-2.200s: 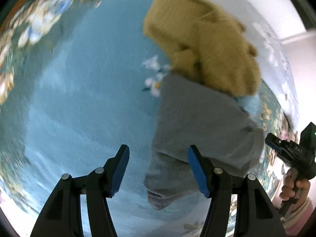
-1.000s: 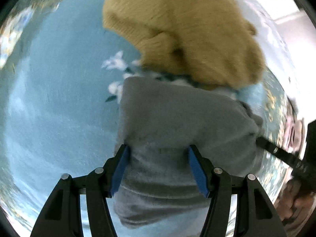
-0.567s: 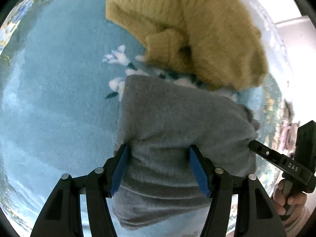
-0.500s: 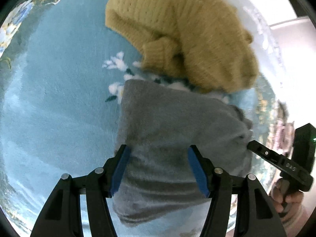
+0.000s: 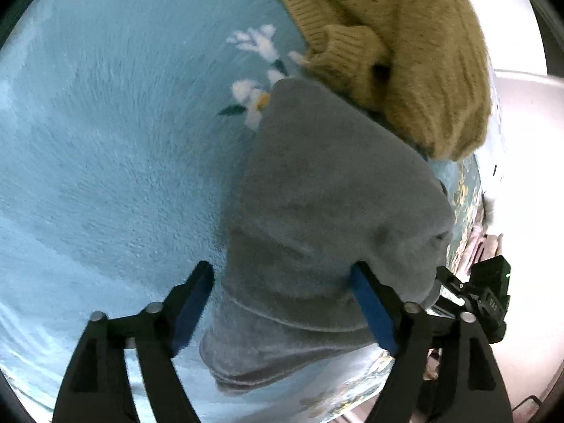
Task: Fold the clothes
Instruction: 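Grasp the folded sweatpants with the right tool while the left tool grips the other end, then lift and carry the folded sweatpants with both tools to the pink blanket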
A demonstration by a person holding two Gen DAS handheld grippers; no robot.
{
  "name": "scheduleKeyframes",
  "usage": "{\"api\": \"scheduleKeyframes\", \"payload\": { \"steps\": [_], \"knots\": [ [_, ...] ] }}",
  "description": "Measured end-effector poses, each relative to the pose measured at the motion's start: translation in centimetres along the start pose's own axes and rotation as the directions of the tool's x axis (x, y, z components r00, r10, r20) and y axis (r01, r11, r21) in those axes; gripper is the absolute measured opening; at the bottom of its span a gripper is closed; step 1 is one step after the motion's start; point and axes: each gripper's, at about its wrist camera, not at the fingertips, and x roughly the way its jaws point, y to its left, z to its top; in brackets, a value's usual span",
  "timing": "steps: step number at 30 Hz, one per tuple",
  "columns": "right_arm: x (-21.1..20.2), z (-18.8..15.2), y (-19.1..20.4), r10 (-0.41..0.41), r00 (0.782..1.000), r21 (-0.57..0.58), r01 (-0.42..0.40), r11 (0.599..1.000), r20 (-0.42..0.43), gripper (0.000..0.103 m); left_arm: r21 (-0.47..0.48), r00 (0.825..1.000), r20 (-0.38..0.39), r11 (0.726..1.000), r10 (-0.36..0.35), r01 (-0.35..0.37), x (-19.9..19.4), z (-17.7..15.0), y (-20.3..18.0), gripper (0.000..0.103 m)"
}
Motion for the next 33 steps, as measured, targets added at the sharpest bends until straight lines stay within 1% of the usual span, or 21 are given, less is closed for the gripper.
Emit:
{"api": "scheduleKeyframes", "payload": {
  "steps": [1, 3, 6, 9, 11, 13, 15, 16, 17, 18, 19, 20, 21, 22, 23, 28, 33],
  "knots": [
    [0.3, 0.1, -0.3, 0.019, 1.000, 0.010, -0.019, 1.000, -0.008, 0.067, -0.014, 1.000, -0.007, 1.000, -0.022, 0.022, 0.2, 0.1, 0.2, 0.082],
    [0.8, 0.5, -0.7, 0.029, 0.999, 0.008, -0.029, 1.000, -0.020, 0.068, -0.041, 0.999, -0.009, 0.998, -0.050, 0.050, 0.6, 0.3, 0.5, 0.082],
    [0.9, 0.6, -1.3, 0.060, 0.998, 0.025, -0.059, 0.998, -0.023, 0.069, -0.062, 0.998, -0.009, 0.996, -0.068, 0.068, 0.9, 0.4, 0.4, 0.082],
    [0.1, 0.5, -1.9, 0.072, 0.997, 0.039, -0.071, 0.997, -0.020, 0.068, -0.068, 0.997, 0.000, 0.995, -0.072, 0.072, 1.1, 0.4, 0.0, 0.082],
    [-0.4, 0.4, -2.2, 0.075, 0.997, 0.046, -0.075, 0.996, -0.017, 0.067, -0.069, 0.998, 0.003, 0.995, -0.069, 0.069, 1.2, 0.4, -0.5, 0.078],
    [-0.2, 0.1, -2.3, 0.074, 0.997, 0.067, -0.073, 0.995, -0.014, 0.066, -0.072, 0.998, 0.005, 0.995, -0.063, 0.063, 1.2, 0.3, -0.9, 0.077],
    [-0.1, -0.1, -2.3, 0.073, 0.997, 0.088, -0.072, 0.993, -0.010, 0.064, -0.078, 0.998, 0.008, 0.995, -0.059, 0.059, 1.2, 0.3, -1.2, 0.073],
    [-0.1, -0.2, -2.3, 0.065, 0.998, 0.096, -0.064, 0.993, -0.004, 0.063, -0.081, 0.998, 0.010, 0.995, -0.057, 0.057, 1.2, 0.3, -1.4, 0.069],
    [-0.2, -0.4, -2.3, 0.057, 0.998, 0.105, -0.057, 0.993, 0.001, 0.058, -0.081, 0.999, 0.015, 0.995, -0.053, 0.054, 1.1, 0.2, -1.4, 0.064],
    [-0.1, -0.6, -2.0, 0.057, 0.998, 0.113, -0.058, 0.992, 0.008, 0.050, -0.077, 0.999, 0.020, 0.996, -0.044, 0.046, 1.0, 0.2, -1.6, 0.060],
    [0.0, -0.8, -1.8, 0.057, 0.998, 0.122, -0.059, 0.991, 0.015, 0.046, -0.069, 0.999, 0.027, 0.997, -0.033, 0.035, 0.8, 0.1, -2.0, 0.052],
    [-0.1, -1.1, -1.5, 0.062, 0.998, 0.124, -0.064, 0.990, 0.023, 0.035, -0.061, 0.999, 0.034, 0.998, -0.023, 0.025, 0.6, 0.0, -2.3, 0.043],
    [-0.2, -1.5, -1.1, 0.067, 0.997, 0.119, -0.070, 0.990, 0.030, 0.029, -0.054, 0.999, 0.041, 0.998, -0.016, 0.018, 0.3, -0.1, -2.6, 0.039],
    [-0.5, -1.8, -0.9, 0.069, 0.997, 0.113, -0.073, 0.991, 0.036, 0.027, -0.047, 0.999, 0.048, 0.999, -0.011, 0.013, 0.0, -0.3, -3.0, 0.033],
    [-1.1, -2.1, -0.5, 0.075, 0.996, 0.109, -0.079, 0.991, 0.042, 0.026, -0.042, 0.998, 0.055, 0.999, -0.012, 0.014, -0.4, -0.5, -3.3, 0.030],
    [-4.3, -3.4, 2.1, 0.085, 0.993, 0.079, -0.091, 0.993, 0.077, 0.024, -0.017, 0.996, 0.093, 1.000, -0.020, 0.022, -2.7, -1.8, -4.7, 0.027],
    [-8.5, -6.5, 4.9, 0.106, 0.984, 0.037, -0.112, 0.993, 0.140, 0.024, 0.040, 0.988, 0.141, 0.997, -0.064, 0.059, -5.8, -4.2, -6.2, 0.026]
  ]
}}
